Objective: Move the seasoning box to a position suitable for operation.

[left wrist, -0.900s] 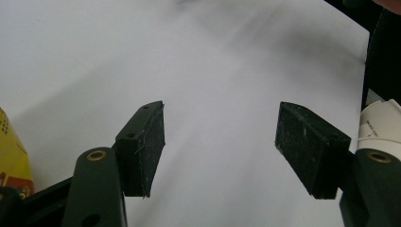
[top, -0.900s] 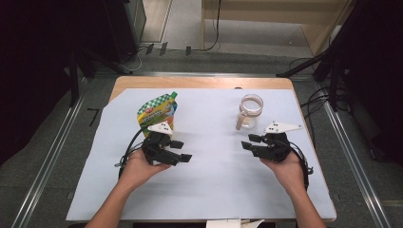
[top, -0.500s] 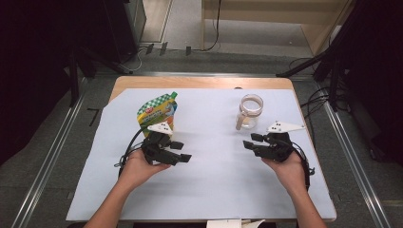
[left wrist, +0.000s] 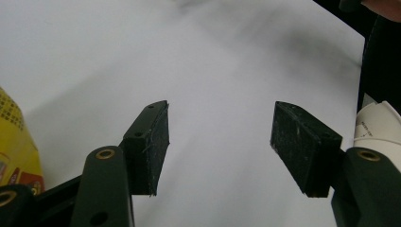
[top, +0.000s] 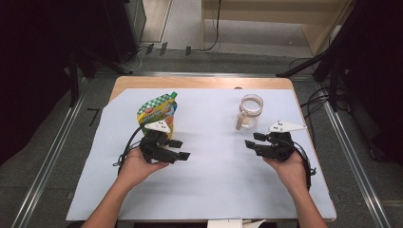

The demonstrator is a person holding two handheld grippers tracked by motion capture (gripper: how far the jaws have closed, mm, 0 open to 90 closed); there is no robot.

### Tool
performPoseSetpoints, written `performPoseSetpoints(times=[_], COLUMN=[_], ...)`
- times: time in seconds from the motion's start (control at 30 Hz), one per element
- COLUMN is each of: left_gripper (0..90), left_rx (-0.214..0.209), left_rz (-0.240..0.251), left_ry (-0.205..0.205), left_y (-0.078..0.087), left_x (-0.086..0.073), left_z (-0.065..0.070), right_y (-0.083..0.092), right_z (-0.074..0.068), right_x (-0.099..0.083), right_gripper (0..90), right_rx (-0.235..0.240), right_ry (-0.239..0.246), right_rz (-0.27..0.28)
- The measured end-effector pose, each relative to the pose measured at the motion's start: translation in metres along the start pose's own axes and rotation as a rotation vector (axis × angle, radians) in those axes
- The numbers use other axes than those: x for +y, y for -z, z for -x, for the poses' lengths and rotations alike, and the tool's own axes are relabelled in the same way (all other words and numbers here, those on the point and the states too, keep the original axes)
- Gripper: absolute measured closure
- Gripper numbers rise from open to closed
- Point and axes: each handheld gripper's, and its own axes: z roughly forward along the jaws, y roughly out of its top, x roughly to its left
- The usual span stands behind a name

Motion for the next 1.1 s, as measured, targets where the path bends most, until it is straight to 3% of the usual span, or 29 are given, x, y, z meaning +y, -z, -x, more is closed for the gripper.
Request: performPoseSetpoints(times=[0.27, 0.6, 0.8, 1.1], left_gripper=[39.2, 39.4, 39.4, 39.6], left_rx=[0.009, 0.009, 0.006, 0.007], left_rz=[-0.003, -0.006, -0.003, 0.002], left_ry=[0.000, -0.006, -0.012, -0.018], left_y=[0.002, 0.001, 0.001, 0.001], left_x=[0.000, 0.000, 0.001, 0.001], left_z=[-0.001, -0.001, -0.001, 0.000], right_y=[-0.003, -0.008, -0.017, -0.039], right_z=[0.014, 0.038, 0.052, 0.067], right_x=[0.003, 0.008, 0.005, 0.015], right_gripper=[50.1, 48.8, 43.1, 31.9], right_rx=[-0.021, -0.093, -0.121, -0.166], right_ry=[-0.030, -0.063, -0.103, -0.109], right_rz=[0.007, 0.016, -0.001, 0.021])
